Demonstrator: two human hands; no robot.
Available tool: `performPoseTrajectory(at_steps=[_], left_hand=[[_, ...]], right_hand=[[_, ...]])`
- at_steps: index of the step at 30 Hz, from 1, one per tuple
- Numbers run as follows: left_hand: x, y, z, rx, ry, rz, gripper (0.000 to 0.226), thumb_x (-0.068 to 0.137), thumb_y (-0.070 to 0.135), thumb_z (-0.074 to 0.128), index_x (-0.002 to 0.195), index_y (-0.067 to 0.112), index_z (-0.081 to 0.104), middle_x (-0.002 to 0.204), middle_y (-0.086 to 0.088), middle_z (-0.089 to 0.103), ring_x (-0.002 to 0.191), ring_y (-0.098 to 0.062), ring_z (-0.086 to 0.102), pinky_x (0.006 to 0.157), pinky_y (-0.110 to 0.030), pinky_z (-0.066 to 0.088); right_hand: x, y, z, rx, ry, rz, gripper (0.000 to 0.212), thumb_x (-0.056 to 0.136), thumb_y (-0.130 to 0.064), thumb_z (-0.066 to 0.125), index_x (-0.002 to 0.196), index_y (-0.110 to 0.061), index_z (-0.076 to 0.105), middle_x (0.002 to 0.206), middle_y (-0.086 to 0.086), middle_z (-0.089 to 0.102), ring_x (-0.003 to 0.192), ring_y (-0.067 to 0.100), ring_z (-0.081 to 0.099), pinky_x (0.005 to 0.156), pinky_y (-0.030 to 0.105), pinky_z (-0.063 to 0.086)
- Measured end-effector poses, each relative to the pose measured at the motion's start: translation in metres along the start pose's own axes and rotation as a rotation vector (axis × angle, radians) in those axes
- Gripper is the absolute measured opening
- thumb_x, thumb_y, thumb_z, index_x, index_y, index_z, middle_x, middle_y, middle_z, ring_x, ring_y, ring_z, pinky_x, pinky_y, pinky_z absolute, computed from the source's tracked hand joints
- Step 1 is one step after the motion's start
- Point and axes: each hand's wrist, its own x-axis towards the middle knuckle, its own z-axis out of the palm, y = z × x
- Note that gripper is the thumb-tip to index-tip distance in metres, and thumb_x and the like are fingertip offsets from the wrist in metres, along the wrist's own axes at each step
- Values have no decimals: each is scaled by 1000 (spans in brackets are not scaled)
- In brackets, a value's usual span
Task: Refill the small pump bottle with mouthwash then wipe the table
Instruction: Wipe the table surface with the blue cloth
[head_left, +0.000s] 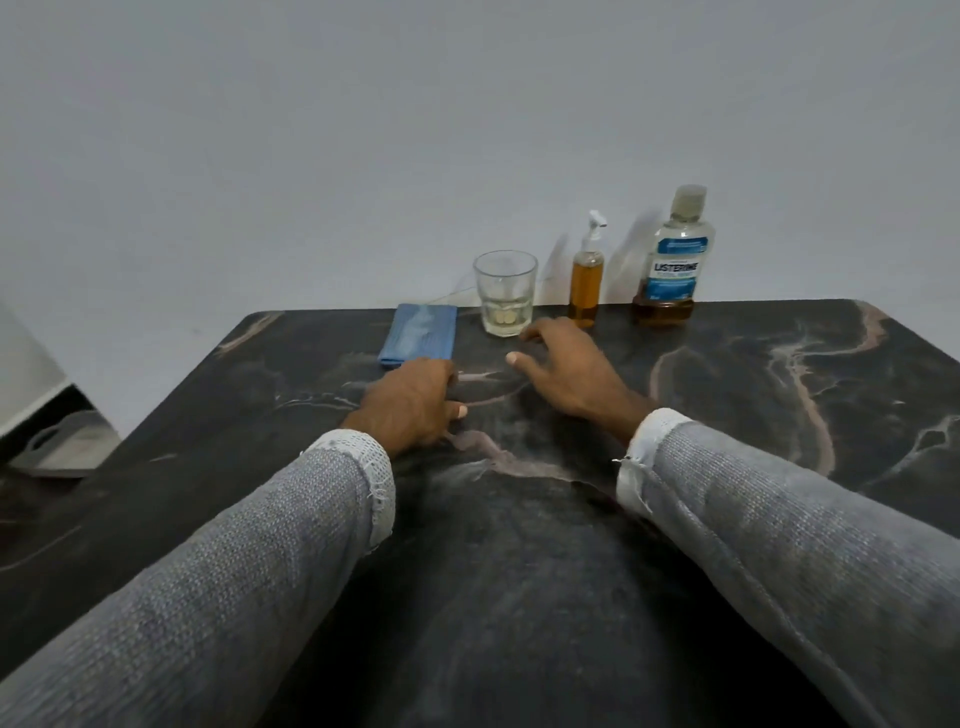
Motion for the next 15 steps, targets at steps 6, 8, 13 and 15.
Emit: performPoseTrajectory(at_steps=[6, 8, 13, 15], left_hand=[[-11, -36, -1, 31, -42, -2, 38, 90, 36, 64, 120, 14, 59, 120, -9, 61, 108, -27, 57, 95, -42, 48], [-10, -38, -2, 26, -53, 18, 40, 90, 35, 64, 123, 14, 57, 122, -9, 60, 110, -27, 57, 96, -42, 47], [-5, -40, -3, 55, -56, 43, 44, 90, 35, 64, 126, 13, 56, 126, -10, 58, 115, -28, 56, 98, -42, 46], [-4, -42, -1, 58, -43, 53, 44, 89, 36, 65, 126, 14, 56, 127, -9, 58, 115, -27, 56, 97, -41, 47]], right_hand=[[34, -60, 51, -74, -93, -110, 45, 90, -35, 63, 126, -10, 53, 126, 12, 56, 115, 25, 53, 94, 34, 41], [45, -66, 60, -122, -118, -127, 43, 89, -32, 64, 125, -11, 54, 125, 13, 56, 113, 27, 53, 92, 33, 41], [62, -66, 71, -359, -176, -182, 34, 93, -25, 57, 124, -12, 54, 122, 16, 54, 112, 35, 54, 90, 40, 44], [66, -67, 73, -496, -173, -247, 26, 96, -21, 52, 119, -9, 55, 118, 17, 53, 108, 37, 55, 86, 42, 45]])
